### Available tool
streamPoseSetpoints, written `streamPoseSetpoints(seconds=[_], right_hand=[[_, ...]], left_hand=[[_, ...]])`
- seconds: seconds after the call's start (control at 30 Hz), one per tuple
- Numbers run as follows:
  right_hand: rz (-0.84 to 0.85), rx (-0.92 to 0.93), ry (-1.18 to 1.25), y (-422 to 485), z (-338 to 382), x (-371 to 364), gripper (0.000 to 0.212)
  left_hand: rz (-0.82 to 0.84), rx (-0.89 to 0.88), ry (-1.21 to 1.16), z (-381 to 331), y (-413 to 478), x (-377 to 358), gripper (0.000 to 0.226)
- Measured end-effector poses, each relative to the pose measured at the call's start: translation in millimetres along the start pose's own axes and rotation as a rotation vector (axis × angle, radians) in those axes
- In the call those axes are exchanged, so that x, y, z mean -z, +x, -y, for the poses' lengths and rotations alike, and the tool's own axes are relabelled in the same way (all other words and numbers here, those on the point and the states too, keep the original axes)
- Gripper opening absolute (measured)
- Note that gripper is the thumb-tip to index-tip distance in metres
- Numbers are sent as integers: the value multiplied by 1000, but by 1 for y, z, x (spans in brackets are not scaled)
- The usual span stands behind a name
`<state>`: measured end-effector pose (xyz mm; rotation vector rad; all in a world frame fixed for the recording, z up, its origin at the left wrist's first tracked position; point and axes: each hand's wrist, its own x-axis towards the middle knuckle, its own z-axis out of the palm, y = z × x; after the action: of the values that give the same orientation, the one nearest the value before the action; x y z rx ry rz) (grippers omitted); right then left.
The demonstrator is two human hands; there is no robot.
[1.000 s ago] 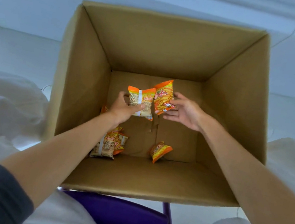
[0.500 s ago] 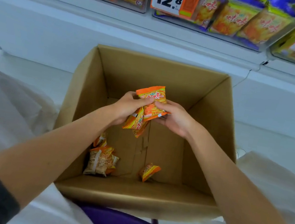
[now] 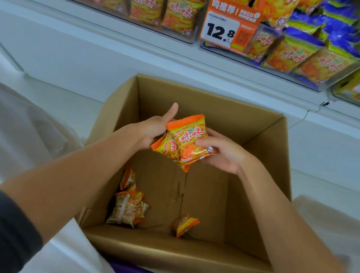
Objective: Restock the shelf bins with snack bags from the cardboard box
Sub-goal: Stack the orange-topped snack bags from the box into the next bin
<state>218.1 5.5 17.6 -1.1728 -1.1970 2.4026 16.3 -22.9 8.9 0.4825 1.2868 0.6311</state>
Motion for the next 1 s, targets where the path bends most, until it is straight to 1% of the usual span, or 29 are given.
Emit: streamPoseSetpoints(seconds=[0.03,0.1,0.17,0.2,0.27,0.3,0.33,0.4,0.43,0.47,0.5,0.53,0.63,0.7,0.73,0.83,0.93,0.97,1.0], right_hand=[[1,-8,26,3,-3,-1,50],[-15,0,54,7,-9,0,51],[-31,18,94,9,-12,2,49],[-43,33,121,10,-13,4,48],[-84,76,175,11,-13,7,46],[-116,100,198,12,-14,8,46],[-146,128,212,13,-14,10,46],[-210,174,208,16,-15,13,43],[-237,186,173,16,-15,12,41],[-257,190,115,17,-14,12,42],[-265,189,49,18,-13,10,43],[-259,185,-22,18,-12,8,45],[-241,159,-234,20,-9,0,51],[-279,181,-401,19,-2,-6,55],[-298,207,-464,17,2,-9,55],[-318,302,-548,13,16,-19,56],[-339,361,-594,10,31,-33,56],[-346,369,-617,10,37,-39,55],[-349,374,-629,11,44,-45,53]], left_hand=[[-1,15,-47,-1,2,1,91],[-67,58,-205,-2,7,4,93],[-153,39,-406,-3,14,3,77],[-220,16,-453,-4,16,2,66],[-398,-17,-413,-2,18,2,52],[-424,-13,-376,0,16,3,50],[-370,18,-337,2,13,4,52],[-138,87,-202,7,2,5,62],[-28,78,-137,10,-1,4,63],[42,39,-87,13,-4,1,61],[58,-15,-43,14,-5,-2,58],[39,-77,-16,16,-5,-6,56],[-54,-249,24,17,-2,-9,62],[-67,-286,20,13,0,-3,67],[-55,-291,20,11,-2,0,65],[0,-354,57,0,-13,5,49],[40,-455,83,-14,-26,9,43],[22,-491,128,-18,-29,10,42],[-30,-524,201,-25,-33,12,42]])
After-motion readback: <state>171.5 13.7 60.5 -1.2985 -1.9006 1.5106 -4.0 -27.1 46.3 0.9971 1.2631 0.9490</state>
